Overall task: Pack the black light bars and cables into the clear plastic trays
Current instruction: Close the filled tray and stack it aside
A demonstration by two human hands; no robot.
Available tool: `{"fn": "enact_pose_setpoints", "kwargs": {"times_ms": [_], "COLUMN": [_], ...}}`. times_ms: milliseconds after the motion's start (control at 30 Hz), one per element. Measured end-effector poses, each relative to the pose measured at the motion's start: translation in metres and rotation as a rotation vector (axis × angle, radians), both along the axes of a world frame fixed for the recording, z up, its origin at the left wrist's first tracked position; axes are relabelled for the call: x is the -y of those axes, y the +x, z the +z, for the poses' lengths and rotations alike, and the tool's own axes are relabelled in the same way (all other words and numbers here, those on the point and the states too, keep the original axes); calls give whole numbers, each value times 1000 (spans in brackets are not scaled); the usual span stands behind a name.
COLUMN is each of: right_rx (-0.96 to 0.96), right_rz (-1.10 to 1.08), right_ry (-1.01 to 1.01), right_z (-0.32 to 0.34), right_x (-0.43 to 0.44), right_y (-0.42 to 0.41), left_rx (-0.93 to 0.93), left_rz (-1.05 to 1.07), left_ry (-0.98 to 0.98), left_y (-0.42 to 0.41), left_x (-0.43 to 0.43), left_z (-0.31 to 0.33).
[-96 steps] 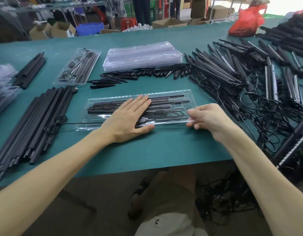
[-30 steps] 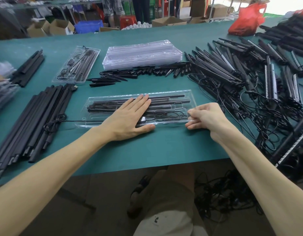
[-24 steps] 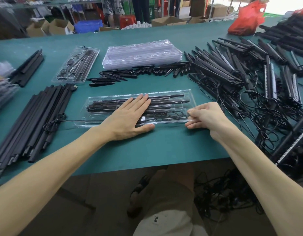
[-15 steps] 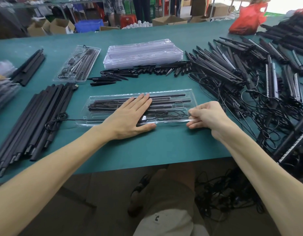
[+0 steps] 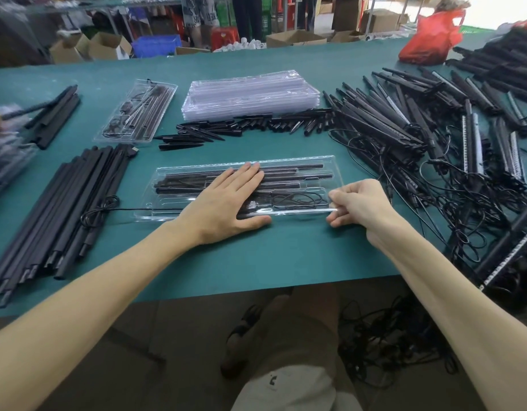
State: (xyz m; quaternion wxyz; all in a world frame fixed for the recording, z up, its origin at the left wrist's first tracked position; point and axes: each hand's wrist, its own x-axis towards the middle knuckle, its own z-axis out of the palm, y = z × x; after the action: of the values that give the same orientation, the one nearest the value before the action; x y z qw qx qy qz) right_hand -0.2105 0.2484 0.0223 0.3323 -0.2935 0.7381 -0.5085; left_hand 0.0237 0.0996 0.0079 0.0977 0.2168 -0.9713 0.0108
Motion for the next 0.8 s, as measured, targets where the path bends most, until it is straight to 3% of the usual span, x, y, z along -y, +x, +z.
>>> {"fn": "enact_pose_setpoints", "kwargs": {"times_ms": [200,633,733,800], "right_rx": [8,130,50,-158], "right_rz": [0,-111,-116,-114], "right_ry": [5,-80,-99,-80], "right_z": [4,7,2,-1], "right_x": [-2,-6,-9,-11], "right_y": [0,9,7,10], "left_rx": [-255,-191,-172,-144], "left_rz": [-124,66,81,90], "left_ry": [-165,-307,-263,-246], "left_y": [26,13,11,12], "left_x": [-12,-27,-28,-27], "left_z": [7,12,21,28]}}
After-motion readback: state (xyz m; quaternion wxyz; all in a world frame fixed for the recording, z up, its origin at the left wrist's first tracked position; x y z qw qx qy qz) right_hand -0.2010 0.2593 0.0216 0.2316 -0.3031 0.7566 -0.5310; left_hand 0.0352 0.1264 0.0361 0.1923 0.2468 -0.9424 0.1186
